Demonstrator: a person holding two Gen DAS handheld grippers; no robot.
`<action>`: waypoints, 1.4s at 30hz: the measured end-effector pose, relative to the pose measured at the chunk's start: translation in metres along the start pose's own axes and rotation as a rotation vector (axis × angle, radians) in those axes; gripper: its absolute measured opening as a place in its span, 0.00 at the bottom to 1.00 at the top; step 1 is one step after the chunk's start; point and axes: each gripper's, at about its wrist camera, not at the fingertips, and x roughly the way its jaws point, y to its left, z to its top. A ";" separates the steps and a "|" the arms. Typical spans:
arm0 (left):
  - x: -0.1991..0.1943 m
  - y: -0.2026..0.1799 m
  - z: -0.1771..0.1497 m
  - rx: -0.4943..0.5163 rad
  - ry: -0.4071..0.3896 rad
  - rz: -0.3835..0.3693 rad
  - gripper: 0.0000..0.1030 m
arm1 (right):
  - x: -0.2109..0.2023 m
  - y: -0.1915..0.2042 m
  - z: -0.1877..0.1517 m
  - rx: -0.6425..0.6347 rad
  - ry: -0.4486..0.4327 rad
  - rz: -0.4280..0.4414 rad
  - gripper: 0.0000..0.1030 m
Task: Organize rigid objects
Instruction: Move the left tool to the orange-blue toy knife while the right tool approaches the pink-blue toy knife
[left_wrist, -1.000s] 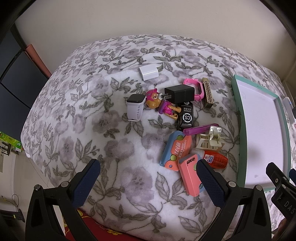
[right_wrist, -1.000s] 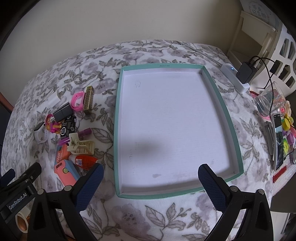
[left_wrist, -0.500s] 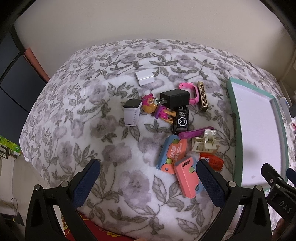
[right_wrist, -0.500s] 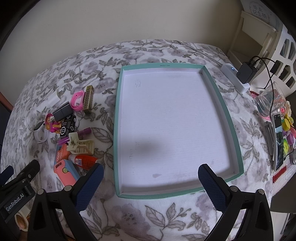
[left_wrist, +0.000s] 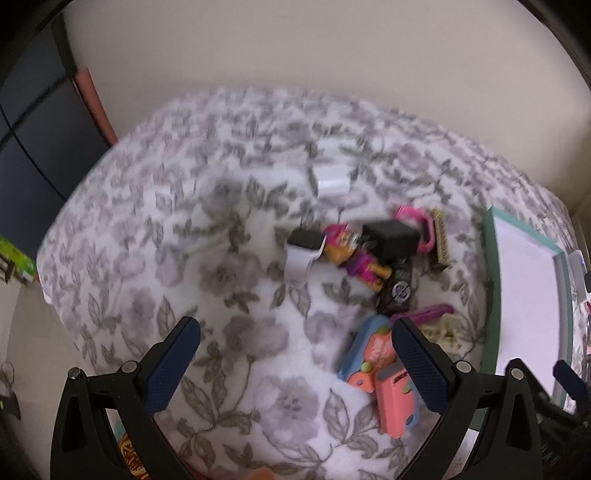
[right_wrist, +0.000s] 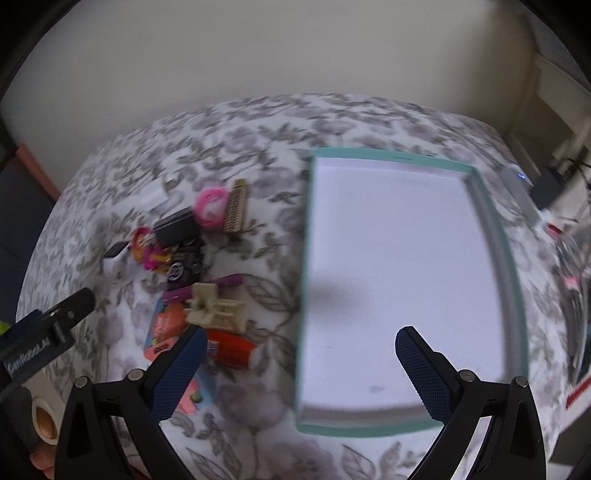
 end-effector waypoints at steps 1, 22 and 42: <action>0.004 0.002 0.000 -0.006 0.017 -0.009 1.00 | 0.003 0.005 0.000 -0.015 0.003 0.000 1.00; 0.058 0.019 -0.011 -0.074 0.283 0.001 1.00 | 0.042 0.057 -0.022 -0.143 0.171 0.230 0.87; 0.062 0.009 0.001 -0.071 0.284 -0.092 1.00 | 0.061 0.078 -0.028 -0.183 0.219 0.255 0.62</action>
